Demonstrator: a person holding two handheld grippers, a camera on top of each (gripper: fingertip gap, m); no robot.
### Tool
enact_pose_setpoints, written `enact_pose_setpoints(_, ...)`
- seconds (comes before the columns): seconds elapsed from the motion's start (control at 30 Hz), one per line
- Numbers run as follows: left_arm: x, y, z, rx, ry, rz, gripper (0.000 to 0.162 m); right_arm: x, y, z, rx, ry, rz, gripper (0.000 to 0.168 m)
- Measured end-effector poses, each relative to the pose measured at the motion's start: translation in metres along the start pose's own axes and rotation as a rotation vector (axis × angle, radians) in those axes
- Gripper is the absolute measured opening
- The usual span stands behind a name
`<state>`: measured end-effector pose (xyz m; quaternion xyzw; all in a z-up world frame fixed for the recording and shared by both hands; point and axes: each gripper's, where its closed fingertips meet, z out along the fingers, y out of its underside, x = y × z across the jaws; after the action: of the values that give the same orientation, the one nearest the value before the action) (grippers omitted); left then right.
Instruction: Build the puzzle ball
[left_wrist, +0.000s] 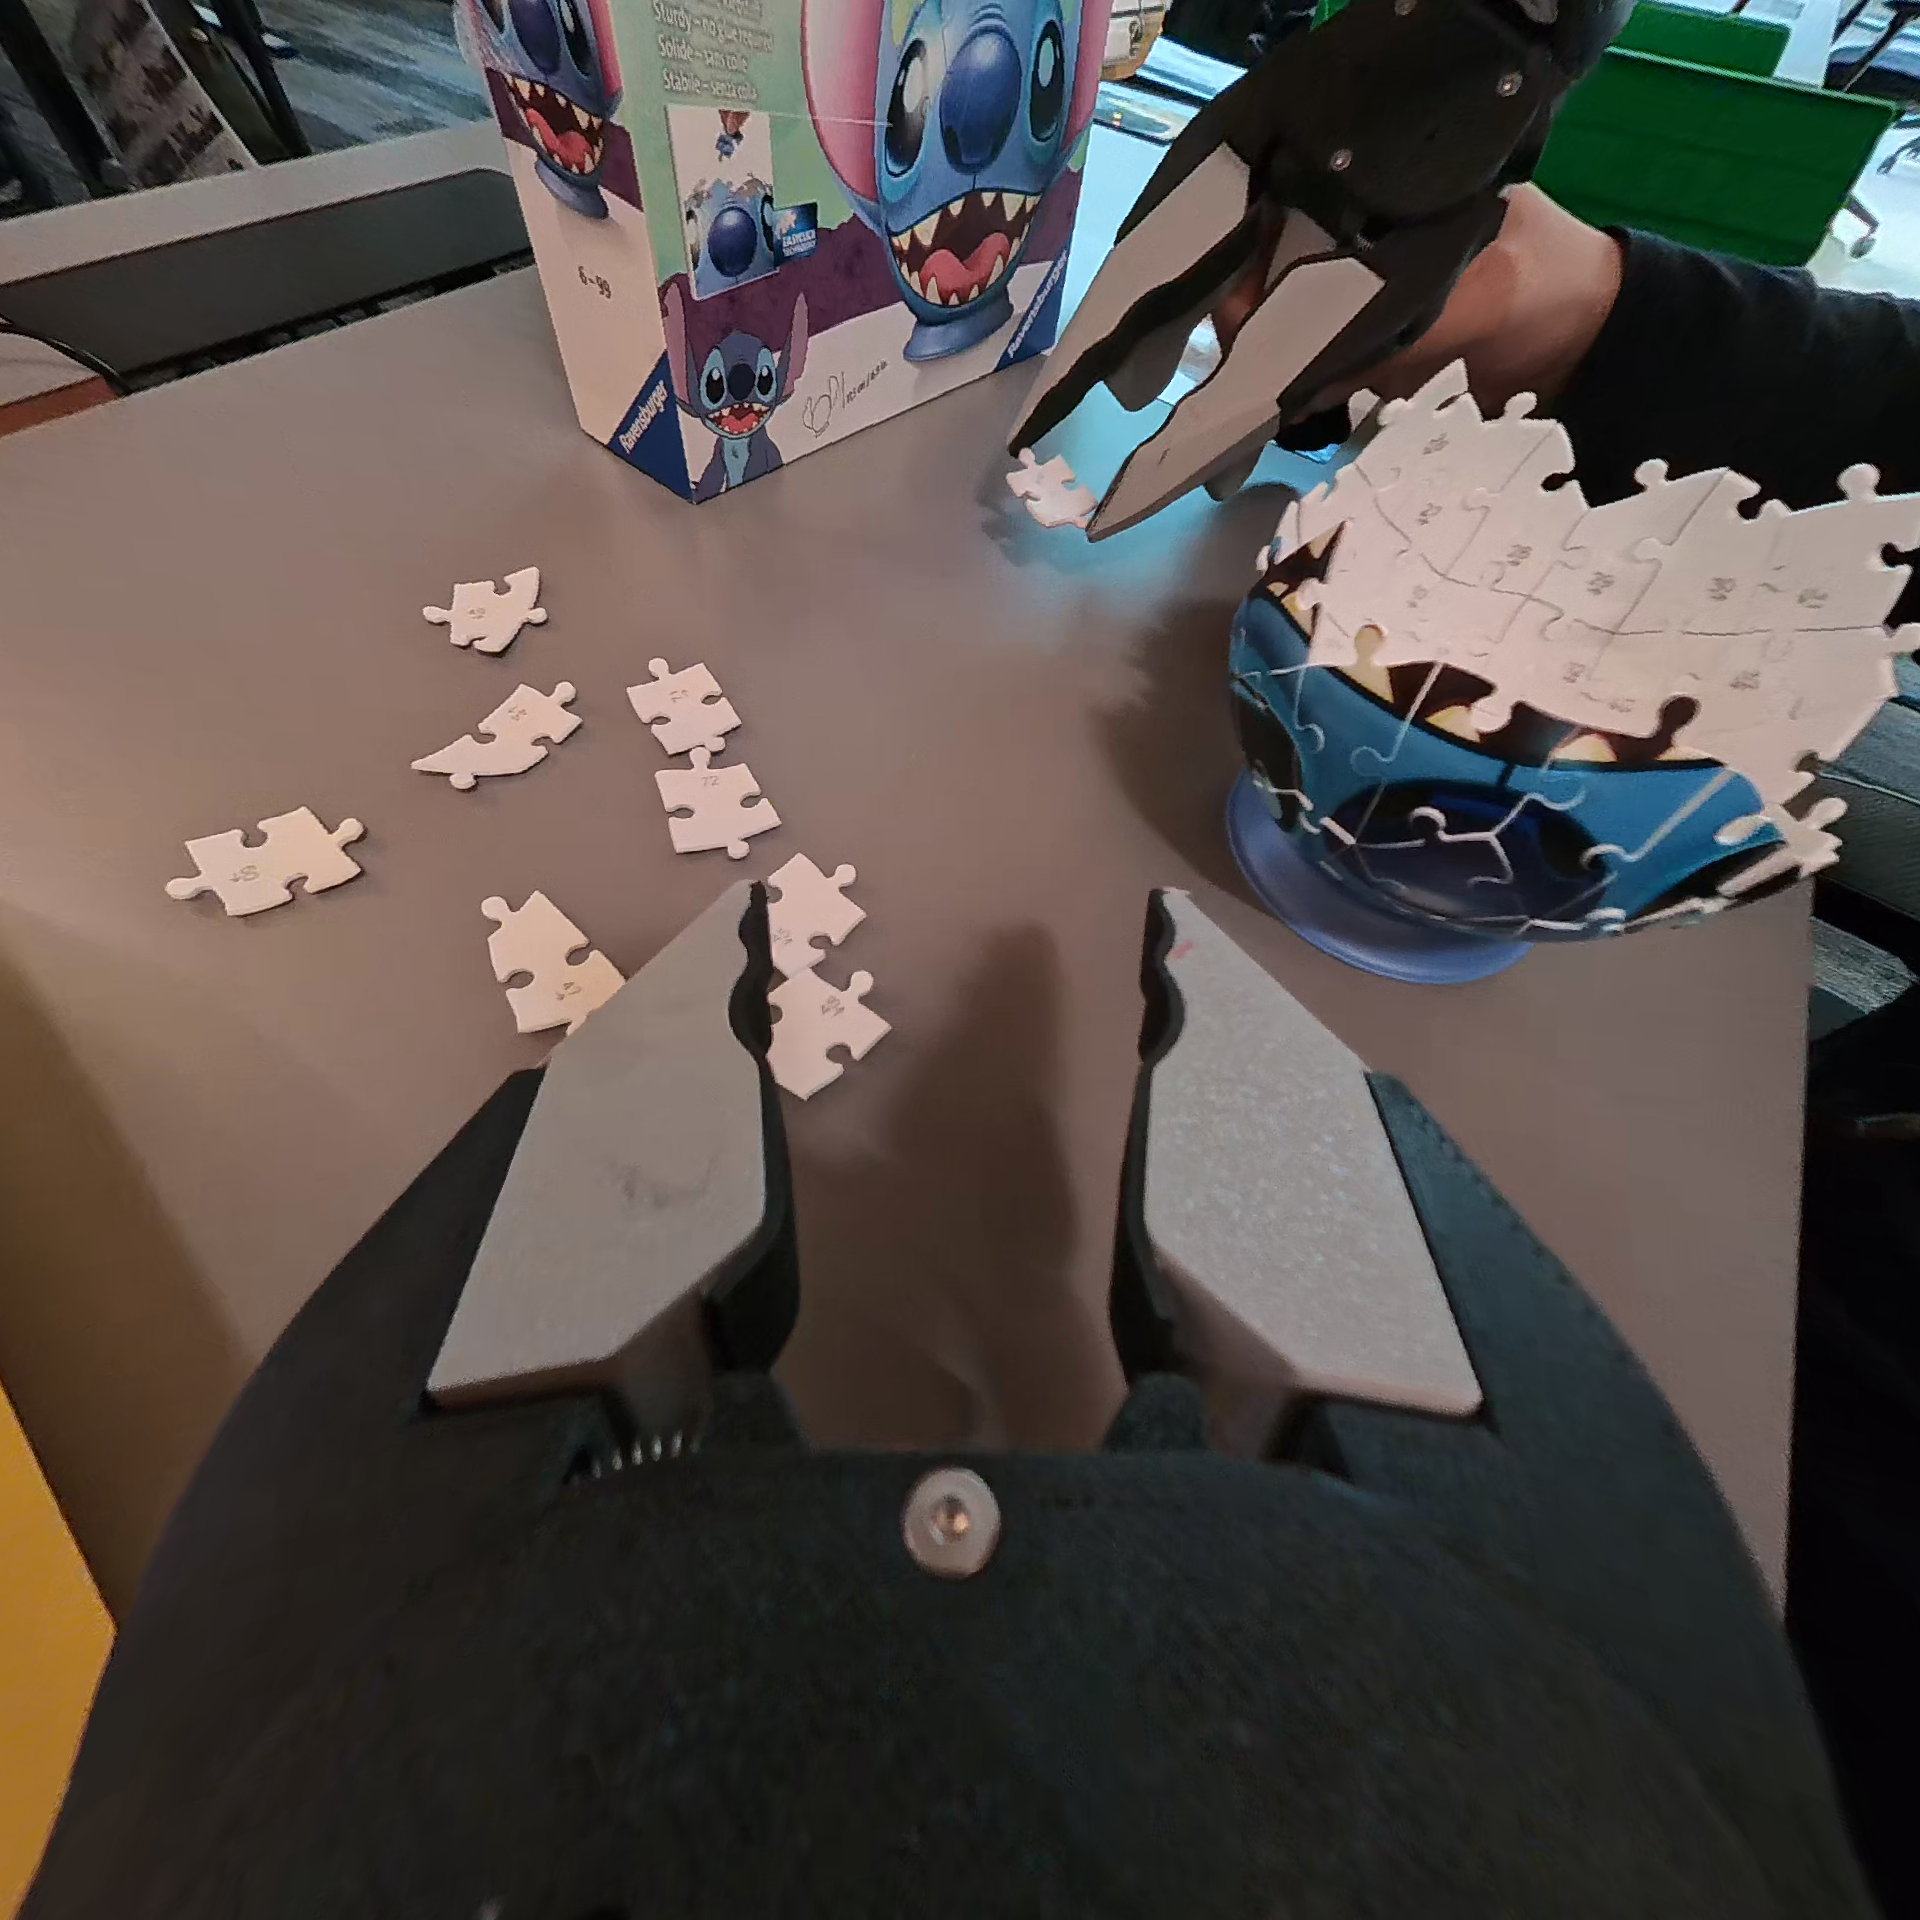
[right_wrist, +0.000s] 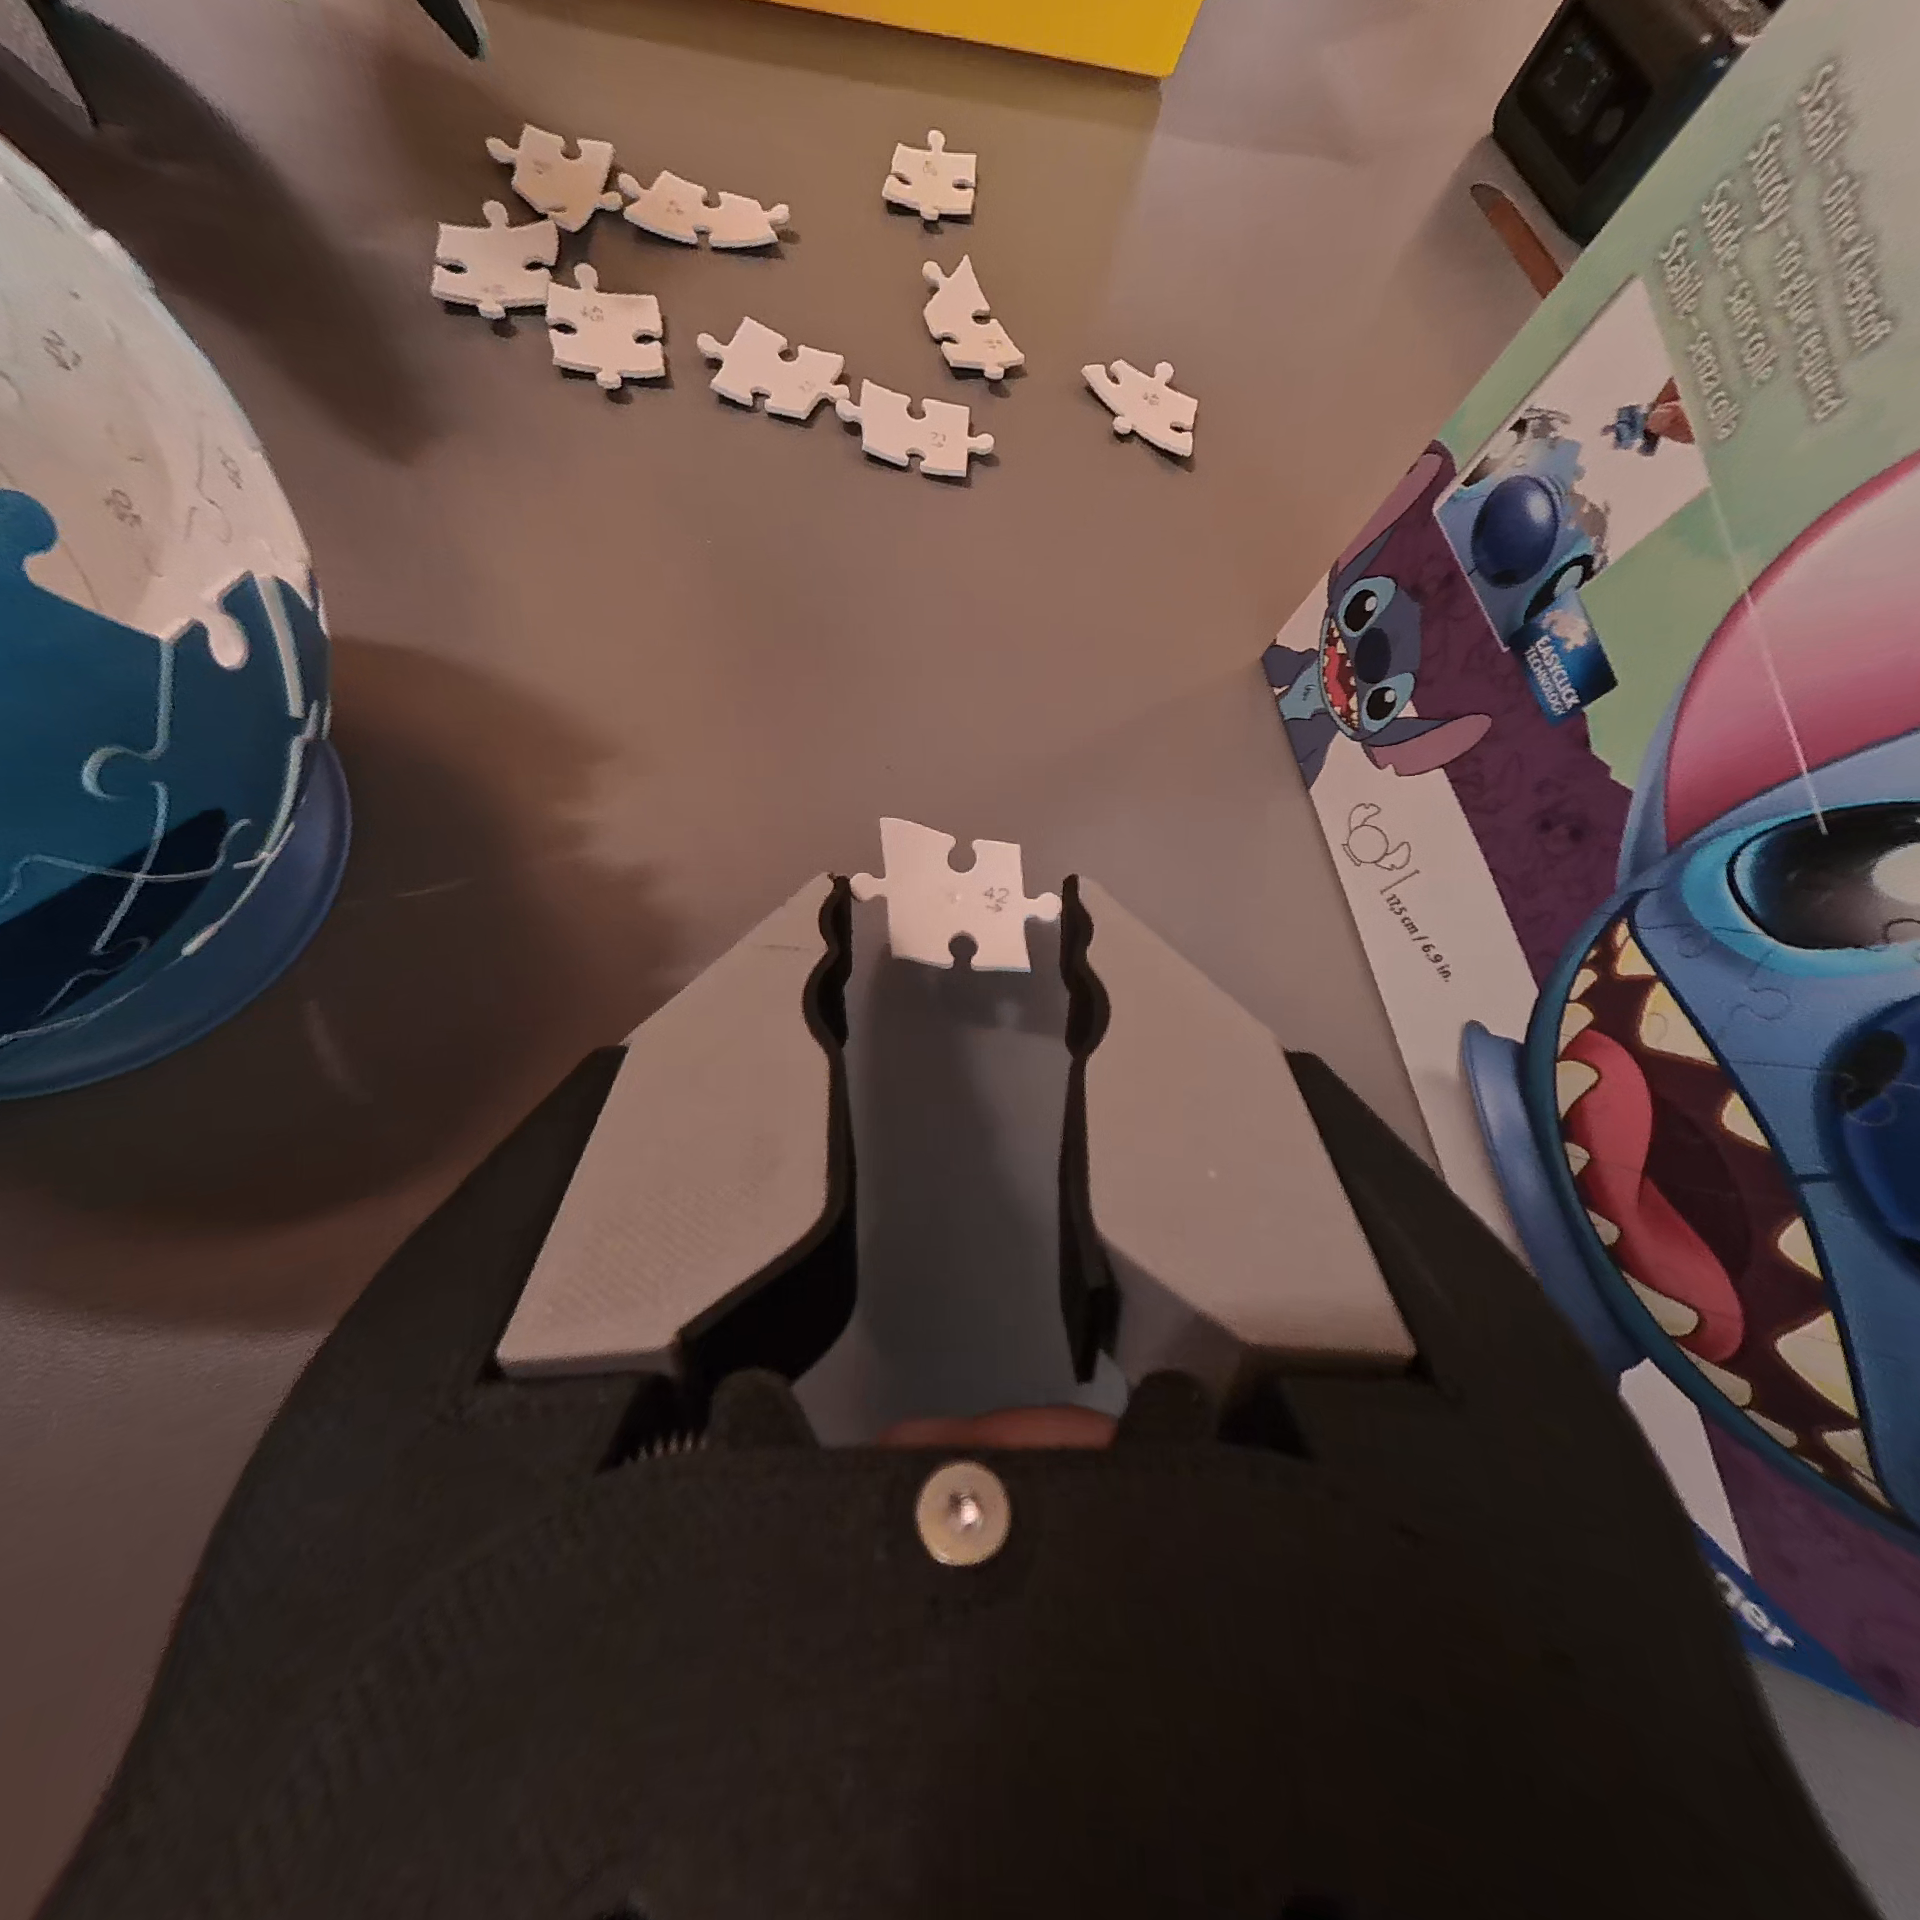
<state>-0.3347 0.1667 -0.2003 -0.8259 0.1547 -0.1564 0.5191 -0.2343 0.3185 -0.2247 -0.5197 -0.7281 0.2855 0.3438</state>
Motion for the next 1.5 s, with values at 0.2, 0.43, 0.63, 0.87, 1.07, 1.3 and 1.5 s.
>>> enact_pose_setpoints(0.2,-0.002,-0.005,-0.005,0.034,0.002,-0.015,0.065,0.006,-0.015,-0.01,0.074,0.042,0.006,0.037)
enact_pose_setpoints(0.43,-0.002,-0.043,-0.009,0.14,0.081,-0.171,0.059,0.005,-0.043,-0.026,0.206,0.112,-0.055,0.038)
enact_pose_setpoints(0.63,-0.01,-0.07,0.023,-0.018,0.076,-0.228,0.057,0.002,-0.056,-0.032,0.247,0.211,-0.172,0.037)
enact_pose_setpoints(0.87,0.021,-0.094,0.083,-0.147,0.286,-0.235,0.058,-0.006,-0.061,-0.031,0.243,0.273,-0.306,0.037)
enact_pose_setpoints(1.07,0.02,-0.093,0.117,-0.245,0.328,-0.227,0.063,-0.006,-0.063,-0.033,0.252,0.301,-0.338,0.037)
enact_pose_setpoints(1.3,0.031,-0.102,0.128,-0.23,0.414,-0.258,0.061,-0.009,-0.066,-0.035,0.266,0.299,-0.347,0.037)
enact_pose_setpoints(1.5,0.037,-0.098,0.132,-0.254,0.458,-0.285,0.056,-0.011,-0.069,-0.038,0.278,0.302,-0.354,0.037)
